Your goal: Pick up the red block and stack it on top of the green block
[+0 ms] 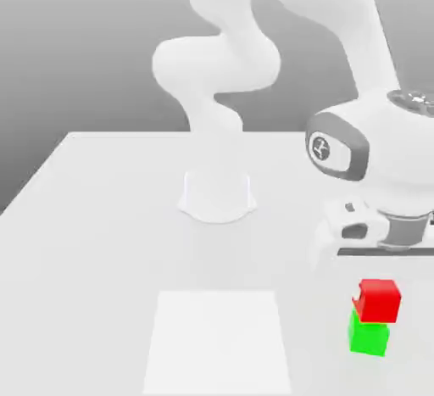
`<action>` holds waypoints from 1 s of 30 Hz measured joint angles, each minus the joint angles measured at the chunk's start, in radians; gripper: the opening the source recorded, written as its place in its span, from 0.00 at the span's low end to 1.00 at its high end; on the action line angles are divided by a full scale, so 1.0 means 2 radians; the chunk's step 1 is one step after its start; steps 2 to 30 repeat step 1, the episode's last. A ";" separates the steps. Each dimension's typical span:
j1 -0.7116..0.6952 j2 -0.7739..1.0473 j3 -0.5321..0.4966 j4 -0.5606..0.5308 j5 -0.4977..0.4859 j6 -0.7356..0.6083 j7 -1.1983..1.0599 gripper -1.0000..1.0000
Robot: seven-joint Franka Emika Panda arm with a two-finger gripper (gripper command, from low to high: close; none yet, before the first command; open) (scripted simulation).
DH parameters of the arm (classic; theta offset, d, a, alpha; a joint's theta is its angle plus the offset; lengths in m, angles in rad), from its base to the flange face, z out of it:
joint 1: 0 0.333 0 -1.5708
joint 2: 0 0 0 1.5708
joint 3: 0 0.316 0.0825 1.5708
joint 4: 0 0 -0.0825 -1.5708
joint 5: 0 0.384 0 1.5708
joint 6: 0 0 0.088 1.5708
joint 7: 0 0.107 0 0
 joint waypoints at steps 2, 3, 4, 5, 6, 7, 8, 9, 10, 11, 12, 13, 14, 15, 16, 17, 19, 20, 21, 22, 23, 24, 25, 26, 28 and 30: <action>0.000 0.000 0.000 0.000 0.000 0.000 0.000 1.00; 0.000 0.000 0.000 0.000 0.000 0.000 0.000 1.00; 0.000 0.000 0.000 0.000 0.000 0.000 0.000 1.00; 0.000 0.000 0.000 0.000 0.000 0.000 0.000 1.00; 0.000 0.000 0.000 0.000 0.000 0.000 0.000 1.00; 0.000 0.000 0.000 0.000 0.000 0.000 0.000 1.00; 0.000 0.000 0.000 0.000 0.000 0.000 0.000 1.00; 0.000 0.000 0.000 0.000 0.000 0.000 0.000 1.00; 0.000 0.000 0.000 0.000 0.000 0.000 0.000 1.00; 0.000 0.000 0.000 0.000 0.000 0.000 0.000 1.00; 0.000 0.000 0.000 0.000 0.000 0.000 0.000 1.00; 0.000 0.000 0.000 0.000 0.000 0.000 0.000 1.00; 0.000 0.000 0.000 0.000 0.000 0.000 0.000 1.00; 0.000 0.000 0.000 0.000 0.000 0.000 0.000 1.00; 0.000 0.000 0.000 0.000 0.000 0.000 0.000 1.00; 0.000 0.000 0.000 0.000 0.000 0.000 0.000 1.00; 0.000 0.000 0.000 0.000 0.000 0.000 0.000 1.00; 0.000 0.000 0.000 0.000 0.000 0.000 0.000 1.00; 0.000 0.000 0.000 0.000 0.000 0.000 0.000 1.00; 0.000 0.000 0.000 0.000 0.000 0.000 0.000 1.00; 0.000 0.000 0.000 0.000 0.000 0.000 0.000 1.00; 0.000 0.000 0.000 0.000 0.000 0.000 0.000 1.00; 0.000 0.000 0.000 0.000 0.000 0.000 0.000 1.00; 0.000 0.000 0.000 0.000 0.000 0.000 0.000 1.00; 0.000 0.000 0.000 0.000 0.000 0.000 0.000 1.00; 0.000 0.000 0.000 0.000 0.000 0.000 0.000 1.00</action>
